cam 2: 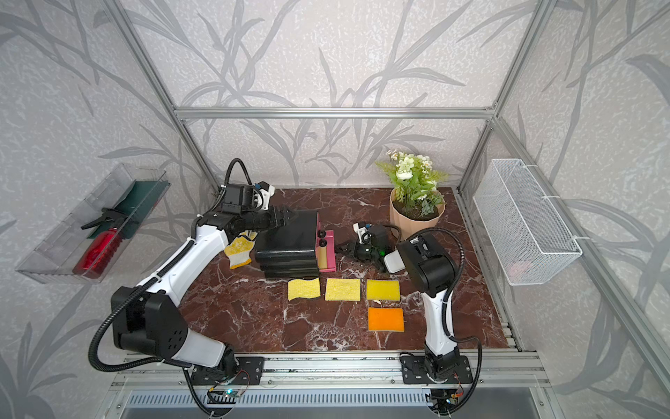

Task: Take the sponge out of the drawer
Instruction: Open the drawer in the storage box.

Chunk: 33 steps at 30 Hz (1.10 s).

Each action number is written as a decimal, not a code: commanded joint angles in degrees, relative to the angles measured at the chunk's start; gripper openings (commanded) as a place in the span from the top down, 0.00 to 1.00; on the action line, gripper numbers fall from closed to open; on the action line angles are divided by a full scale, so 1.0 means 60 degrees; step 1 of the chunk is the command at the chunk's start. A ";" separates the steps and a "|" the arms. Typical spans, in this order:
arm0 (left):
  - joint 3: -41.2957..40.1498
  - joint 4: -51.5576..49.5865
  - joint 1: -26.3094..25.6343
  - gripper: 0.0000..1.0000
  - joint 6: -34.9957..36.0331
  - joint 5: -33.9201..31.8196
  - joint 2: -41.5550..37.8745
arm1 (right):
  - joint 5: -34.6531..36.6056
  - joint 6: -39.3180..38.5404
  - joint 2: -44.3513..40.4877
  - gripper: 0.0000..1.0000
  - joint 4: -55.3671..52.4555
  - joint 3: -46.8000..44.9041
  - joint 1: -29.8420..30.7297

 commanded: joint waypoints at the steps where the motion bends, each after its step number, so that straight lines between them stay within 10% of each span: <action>1: -0.0369 -0.0896 0.0065 0.17 0.0029 -0.0310 0.0180 | 0.0852 -0.0692 -0.0508 0.81 -0.0876 -0.0320 -0.0376; 27: -0.0365 -0.0881 0.0052 0.17 0.0011 -0.0302 0.0174 | 0.3178 -0.3372 -0.2877 0.82 -0.4255 -0.0939 -0.1305; 33: -0.0373 -0.0874 0.0051 0.17 0.0016 -0.0346 0.0093 | 0.3831 -0.4217 -0.3717 0.61 -0.5228 -0.0647 -0.0925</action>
